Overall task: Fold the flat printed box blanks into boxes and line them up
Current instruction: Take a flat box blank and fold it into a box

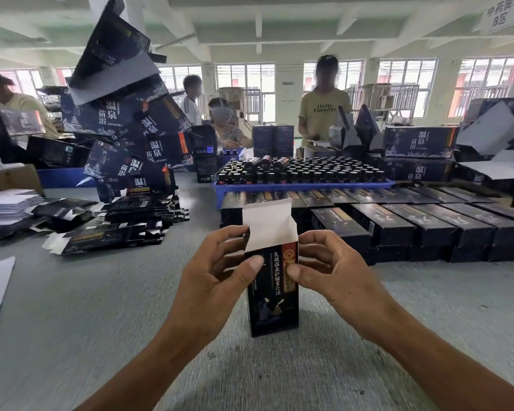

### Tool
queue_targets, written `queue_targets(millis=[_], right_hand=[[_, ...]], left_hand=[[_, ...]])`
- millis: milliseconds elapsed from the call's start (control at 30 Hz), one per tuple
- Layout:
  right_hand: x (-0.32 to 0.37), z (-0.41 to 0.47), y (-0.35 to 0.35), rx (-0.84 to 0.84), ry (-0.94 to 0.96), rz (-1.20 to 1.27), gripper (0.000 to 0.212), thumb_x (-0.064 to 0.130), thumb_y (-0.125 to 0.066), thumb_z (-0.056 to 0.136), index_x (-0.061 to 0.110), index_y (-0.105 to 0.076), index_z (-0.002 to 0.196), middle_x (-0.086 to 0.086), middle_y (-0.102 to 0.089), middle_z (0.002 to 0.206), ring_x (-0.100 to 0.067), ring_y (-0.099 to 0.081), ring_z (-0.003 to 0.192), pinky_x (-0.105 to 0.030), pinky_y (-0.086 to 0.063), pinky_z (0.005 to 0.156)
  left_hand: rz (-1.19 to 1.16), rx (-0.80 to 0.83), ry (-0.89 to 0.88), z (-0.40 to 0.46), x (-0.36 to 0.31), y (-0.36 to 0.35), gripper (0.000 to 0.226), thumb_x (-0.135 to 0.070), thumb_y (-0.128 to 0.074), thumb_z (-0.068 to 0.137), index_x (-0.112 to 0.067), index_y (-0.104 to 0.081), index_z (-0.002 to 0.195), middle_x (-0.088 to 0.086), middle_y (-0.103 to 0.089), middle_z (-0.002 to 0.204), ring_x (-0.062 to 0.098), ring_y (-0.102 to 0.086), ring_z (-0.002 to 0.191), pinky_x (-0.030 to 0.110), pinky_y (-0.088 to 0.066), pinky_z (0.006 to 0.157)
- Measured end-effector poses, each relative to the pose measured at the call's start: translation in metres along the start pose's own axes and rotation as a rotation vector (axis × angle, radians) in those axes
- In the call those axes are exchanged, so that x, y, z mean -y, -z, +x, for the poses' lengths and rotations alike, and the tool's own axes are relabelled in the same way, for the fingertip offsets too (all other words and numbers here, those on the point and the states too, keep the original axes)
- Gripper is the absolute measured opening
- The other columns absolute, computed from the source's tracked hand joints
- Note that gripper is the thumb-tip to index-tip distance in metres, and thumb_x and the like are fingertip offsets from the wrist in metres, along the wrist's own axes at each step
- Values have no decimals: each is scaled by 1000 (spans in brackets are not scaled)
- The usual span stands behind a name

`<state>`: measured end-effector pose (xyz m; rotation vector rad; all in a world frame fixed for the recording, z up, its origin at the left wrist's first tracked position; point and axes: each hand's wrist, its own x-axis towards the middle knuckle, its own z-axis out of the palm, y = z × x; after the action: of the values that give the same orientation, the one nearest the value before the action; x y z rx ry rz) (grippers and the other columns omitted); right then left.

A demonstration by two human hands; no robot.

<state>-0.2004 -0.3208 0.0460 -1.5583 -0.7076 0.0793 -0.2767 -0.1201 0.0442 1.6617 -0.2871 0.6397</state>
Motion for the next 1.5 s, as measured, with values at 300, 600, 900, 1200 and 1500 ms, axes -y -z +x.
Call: queue_targets(millis=[300, 600, 900, 1200, 1500], right_hand=[[9, -6, -3, 32, 84, -155, 64, 23, -70, 94, 68, -43, 131, 24, -66, 122, 3, -62, 116, -17, -56, 84], [13, -6, 1, 99, 113, -241, 40, 50, -59, 94, 65, -50, 130, 33, -59, 123, 8, -59, 115, -8, -52, 81], [18, -7, -5, -11, 238, -133, 31, 16, -60, 98, 39, -71, 116, 36, -53, 136, 12, -50, 127, -8, -48, 91], [24, -10, -6, -67, 207, -48, 35, 41, -67, 87, 50, -61, 121, 23, -66, 126, 3, -63, 115, -7, -50, 84], [22, -10, -11, -158, 244, -46, 28, 37, -67, 85, 33, -73, 112, 14, -75, 106, -7, -71, 101, -16, -54, 87]], left_hand=[[36, 24, -16, 2, 0, 2, 33, -35, -71, 79, -44, -68, 111, -12, -71, 118, 14, -68, 109, 27, -58, 85], [32, 43, 6, 2, -3, 4, 30, -32, -72, 80, -37, -72, 109, -7, -74, 112, 15, -71, 105, 24, -58, 82], [64, 23, -94, 0, -5, 2, 25, -28, -65, 87, -27, -74, 110, -18, -65, 126, 8, -63, 118, 17, -54, 85], [105, 11, -75, 1, -6, 3, 25, -32, -67, 86, -36, -74, 109, -12, -68, 122, 11, -65, 117, 25, -57, 88], [111, 37, -106, 0, -5, 2, 24, -24, -65, 92, -31, -72, 114, -4, -72, 118, 18, -67, 115, 28, -58, 88]])
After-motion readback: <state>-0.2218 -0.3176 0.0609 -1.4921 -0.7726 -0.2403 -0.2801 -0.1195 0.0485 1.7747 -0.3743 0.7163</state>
